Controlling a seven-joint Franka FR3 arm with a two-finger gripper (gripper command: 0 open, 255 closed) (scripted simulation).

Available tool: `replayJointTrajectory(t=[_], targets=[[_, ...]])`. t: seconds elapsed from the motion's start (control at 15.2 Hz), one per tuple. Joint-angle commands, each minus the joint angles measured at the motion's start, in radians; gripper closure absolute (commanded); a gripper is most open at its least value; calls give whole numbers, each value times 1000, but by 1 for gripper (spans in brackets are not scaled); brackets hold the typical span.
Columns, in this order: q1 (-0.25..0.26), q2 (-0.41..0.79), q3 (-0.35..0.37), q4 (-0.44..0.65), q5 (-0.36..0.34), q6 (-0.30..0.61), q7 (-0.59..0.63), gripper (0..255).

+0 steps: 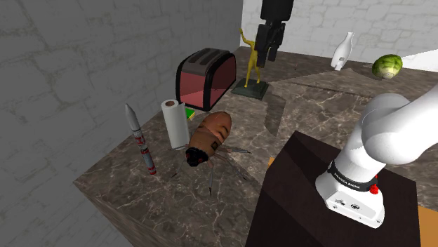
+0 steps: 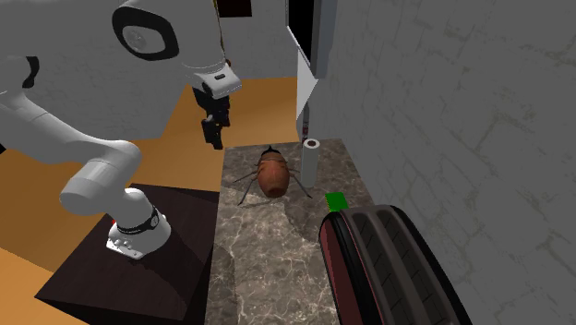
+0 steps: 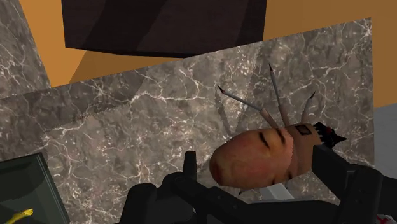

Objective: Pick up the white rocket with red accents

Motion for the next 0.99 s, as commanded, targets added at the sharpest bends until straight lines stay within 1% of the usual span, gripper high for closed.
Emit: replayJointTrajectory(t=[0.0,0.46,0.73,0.92], targets=[[12,52,31,36,11,28,25,0],[47,243,141,160,17,132,120,0],[65,366,201,256,-5,176,181,0],[80,464,243,340,-36,200,230,0]])
